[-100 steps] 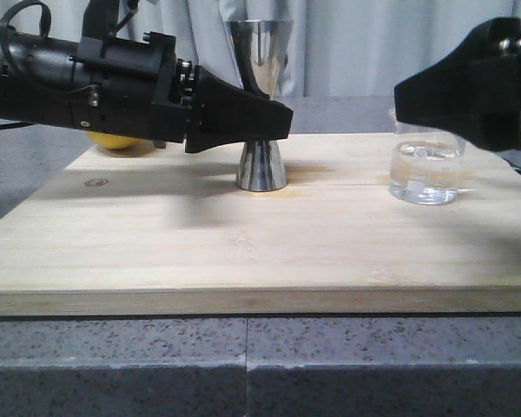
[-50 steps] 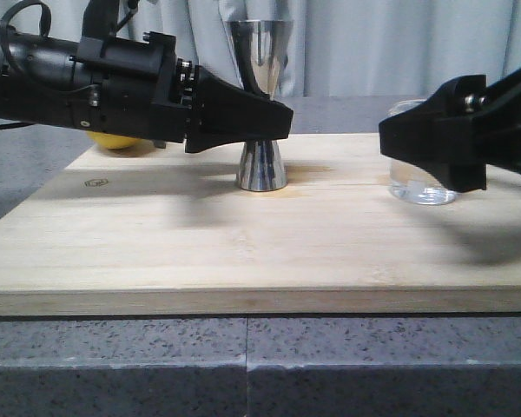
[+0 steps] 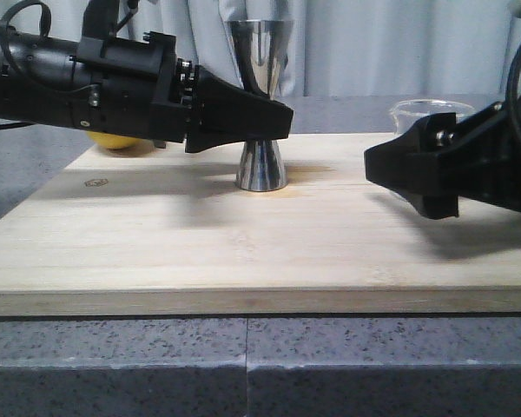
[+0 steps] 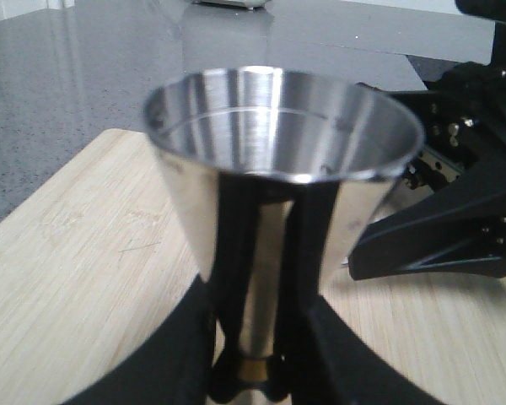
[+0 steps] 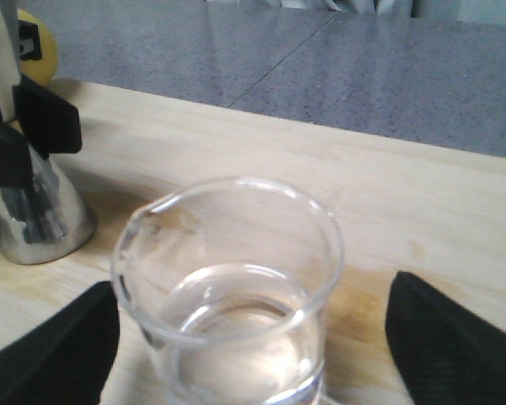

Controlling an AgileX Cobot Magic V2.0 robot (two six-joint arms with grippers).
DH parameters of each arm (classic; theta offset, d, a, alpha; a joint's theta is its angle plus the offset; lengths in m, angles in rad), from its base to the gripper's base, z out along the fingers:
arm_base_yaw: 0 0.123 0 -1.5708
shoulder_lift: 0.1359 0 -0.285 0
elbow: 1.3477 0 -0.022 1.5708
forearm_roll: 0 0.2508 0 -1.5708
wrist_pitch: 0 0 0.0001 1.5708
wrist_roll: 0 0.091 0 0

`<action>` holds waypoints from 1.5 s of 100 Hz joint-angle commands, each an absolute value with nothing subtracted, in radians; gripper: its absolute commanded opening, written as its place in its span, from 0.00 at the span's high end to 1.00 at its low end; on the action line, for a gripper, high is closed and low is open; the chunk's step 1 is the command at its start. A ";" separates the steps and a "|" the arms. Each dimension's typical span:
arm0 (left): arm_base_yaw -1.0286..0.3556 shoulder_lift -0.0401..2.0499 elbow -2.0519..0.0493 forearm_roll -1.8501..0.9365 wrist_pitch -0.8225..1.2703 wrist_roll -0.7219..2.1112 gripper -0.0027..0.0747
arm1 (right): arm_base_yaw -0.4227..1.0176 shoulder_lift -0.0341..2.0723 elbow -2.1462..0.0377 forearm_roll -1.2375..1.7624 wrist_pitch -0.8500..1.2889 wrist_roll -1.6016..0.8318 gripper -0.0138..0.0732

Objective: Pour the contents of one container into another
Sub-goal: 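Reach the right gripper to the glass beaker and grasp it, then lift the beaker with the right gripper over the jigger cup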

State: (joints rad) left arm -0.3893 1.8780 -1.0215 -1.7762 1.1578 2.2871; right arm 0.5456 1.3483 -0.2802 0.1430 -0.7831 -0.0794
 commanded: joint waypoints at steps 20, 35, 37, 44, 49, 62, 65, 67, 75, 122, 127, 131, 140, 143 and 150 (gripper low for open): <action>-0.400 1.838 -1.048 -1.852 1.257 2.287 0.79 | 0.545 1.366 -0.301 0.128 -0.903 -0.075 0.35; -0.400 1.838 -1.048 -1.852 1.257 2.287 0.79 | 0.545 1.366 -0.301 0.128 -0.915 -0.075 0.49; -0.400 1.838 -1.048 -1.852 1.257 2.287 0.79 | 0.545 1.366 -0.301 0.128 -0.916 -0.075 0.50; -0.400 1.838 -1.048 -1.852 1.257 2.287 0.79 | 0.545 1.366 -0.301 0.128 -0.917 -0.075 0.54; -0.400 1.838 -1.048 -1.852 1.257 2.287 0.79 | 0.545 1.366 -0.301 0.128 -0.917 -0.075 0.55; -0.400 1.838 -1.048 -1.852 1.257 2.287 0.79 | 0.545 1.359 -0.306 0.128 -0.919 -0.075 0.55; -0.400 1.838 -1.048 -1.852 1.257 2.287 0.79 | 0.545 1.354 -0.310 0.128 -0.911 -0.075 0.55; -0.400 1.838 -1.048 -1.852 1.257 2.287 0.79 | 0.545 1.353 -0.314 0.128 -0.903 -0.075 0.55; -0.400 1.838 -1.048 -1.852 1.257 2.287 0.79 | 0.545 1.335 -0.343 0.128 -0.862 -0.077 0.55; -0.400 1.838 -1.048 -1.852 1.257 2.287 0.79 | 0.522 1.265 -0.649 -0.086 -0.359 -0.095 0.55; -0.400 1.838 -1.048 -1.852 1.257 2.287 0.79 | 0.522 1.265 -0.684 -0.096 -0.320 -0.095 0.55; -0.400 1.838 -1.048 -1.852 1.257 2.287 0.79 | 0.522 1.265 -0.710 -0.104 -0.302 -0.095 0.55; -0.400 1.838 -1.048 -1.852 1.257 2.287 0.79 | 0.522 1.265 -0.750 -0.126 -0.269 -0.095 0.55; -0.400 1.838 -1.048 -1.852 1.257 2.287 0.79 | 0.522 1.265 -0.764 -0.134 -0.259 -0.095 0.55; -0.400 1.838 -1.048 -1.852 1.257 2.287 0.79 | 0.522 1.265 -0.791 -0.152 -0.236 -0.095 0.55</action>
State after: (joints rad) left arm -0.3893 1.8780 -1.0215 -1.7762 1.1584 2.2886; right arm 0.5266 1.3001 -0.7283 -0.1204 -0.1950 -0.0845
